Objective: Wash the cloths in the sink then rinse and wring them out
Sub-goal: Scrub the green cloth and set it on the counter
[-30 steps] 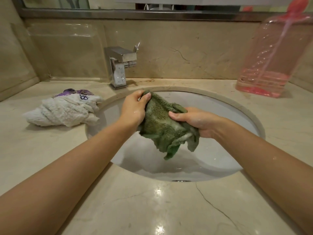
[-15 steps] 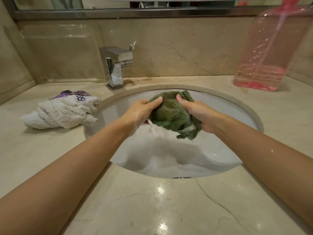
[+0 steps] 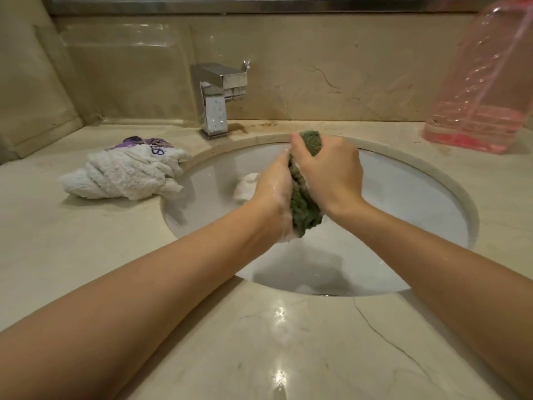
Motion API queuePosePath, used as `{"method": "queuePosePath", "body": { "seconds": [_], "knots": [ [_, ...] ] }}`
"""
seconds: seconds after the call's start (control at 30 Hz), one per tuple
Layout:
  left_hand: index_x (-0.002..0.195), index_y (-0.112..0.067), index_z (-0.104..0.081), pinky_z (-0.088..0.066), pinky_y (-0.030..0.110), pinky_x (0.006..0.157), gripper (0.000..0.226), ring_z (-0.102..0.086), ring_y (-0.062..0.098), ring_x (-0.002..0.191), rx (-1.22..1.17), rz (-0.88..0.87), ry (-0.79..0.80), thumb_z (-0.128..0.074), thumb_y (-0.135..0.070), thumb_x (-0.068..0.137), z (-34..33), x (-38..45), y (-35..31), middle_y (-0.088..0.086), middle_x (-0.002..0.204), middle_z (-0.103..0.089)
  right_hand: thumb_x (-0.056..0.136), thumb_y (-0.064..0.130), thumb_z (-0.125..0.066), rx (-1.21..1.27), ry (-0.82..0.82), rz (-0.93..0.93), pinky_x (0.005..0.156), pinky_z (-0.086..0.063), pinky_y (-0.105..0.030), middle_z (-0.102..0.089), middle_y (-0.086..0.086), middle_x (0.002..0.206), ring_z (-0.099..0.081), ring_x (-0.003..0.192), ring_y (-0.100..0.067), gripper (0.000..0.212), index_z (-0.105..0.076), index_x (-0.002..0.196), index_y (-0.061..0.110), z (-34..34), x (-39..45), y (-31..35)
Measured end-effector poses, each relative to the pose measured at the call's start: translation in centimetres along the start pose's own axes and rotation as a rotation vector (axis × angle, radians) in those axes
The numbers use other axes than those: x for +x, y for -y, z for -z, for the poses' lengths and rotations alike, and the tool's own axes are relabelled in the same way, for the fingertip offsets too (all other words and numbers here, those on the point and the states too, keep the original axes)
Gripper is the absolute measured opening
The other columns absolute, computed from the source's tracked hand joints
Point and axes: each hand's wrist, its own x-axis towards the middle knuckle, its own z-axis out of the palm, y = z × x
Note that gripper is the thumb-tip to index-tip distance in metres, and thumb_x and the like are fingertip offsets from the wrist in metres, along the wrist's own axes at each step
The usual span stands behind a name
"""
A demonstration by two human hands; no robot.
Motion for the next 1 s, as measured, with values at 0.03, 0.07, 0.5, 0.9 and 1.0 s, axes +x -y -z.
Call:
{"method": "queuePosePath", "body": {
  "seconds": [0.03, 0.07, 0.5, 0.9, 1.0],
  "knots": [
    [0.099, -0.017, -0.070, -0.055, 0.030, 0.074, 0.045, -0.067, 0.023, 0.079, -0.026, 0.028, -0.008, -0.050, -0.057, 0.091, -0.3, -0.2, 0.3, 0.007, 0.085, -0.070, 0.096, 0.047, -0.049, -0.053, 0.005, -0.003, 0.057, -0.032, -0.030, -0.048, 0.008, 0.056, -0.053, 0.064, -0.023, 0.047, -0.046, 0.057, 0.021, -0.1, 0.2, -0.1],
    [0.095, -0.015, -0.071, -0.055, 0.030, 0.076, 0.047, -0.068, 0.023, 0.079, -0.051, 0.019, -0.022, -0.050, -0.057, 0.091, -0.2, -0.2, 0.6, 0.007, 0.083, -0.071, 0.096, 0.046, -0.049, -0.072, 0.004, 0.042, 0.057, -0.032, -0.029, -0.047, 0.007, 0.057, -0.053, 0.065, -0.023, 0.046, -0.047, 0.058, 0.021, -0.2, -0.2, 0.0],
    [0.070, -0.009, -0.051, -0.049, 0.021, 0.078, 0.041, -0.057, 0.018, 0.076, -0.040, -0.108, -0.099, -0.033, -0.020, 0.105, -0.3, -1.1, 0.7, 0.007, 0.061, -0.056, 0.097, 0.037, -0.049, -0.005, 0.185, 0.059, 0.051, -0.030, -0.028, -0.047, 0.006, 0.056, -0.047, 0.056, -0.015, 0.046, -0.045, 0.054, 0.021, 0.1, -1.5, 0.0],
    [0.065, -0.008, -0.056, -0.046, 0.019, 0.057, 0.049, -0.055, 0.013, 0.057, -0.045, -0.128, -0.191, -0.033, -0.026, 0.104, 0.3, -1.1, 0.5, 0.007, 0.054, -0.054, 0.098, 0.040, -0.047, -0.020, 0.212, 0.107, 0.053, -0.034, -0.029, -0.054, 0.003, 0.063, -0.053, 0.063, -0.017, 0.042, -0.052, 0.062, 0.019, -0.3, -2.3, 0.7],
    [0.069, -0.004, -0.053, -0.045, 0.024, 0.063, 0.047, -0.054, 0.017, 0.063, -0.058, -0.119, -0.127, -0.029, -0.022, 0.105, 0.6, -1.4, 0.4, 0.011, 0.065, -0.054, 0.099, 0.039, -0.044, -0.072, 0.226, 0.070, 0.052, -0.031, -0.029, -0.053, 0.002, 0.065, -0.054, 0.067, -0.019, 0.042, -0.052, 0.063, 0.017, -0.3, -1.7, 0.6]
  ]
}}
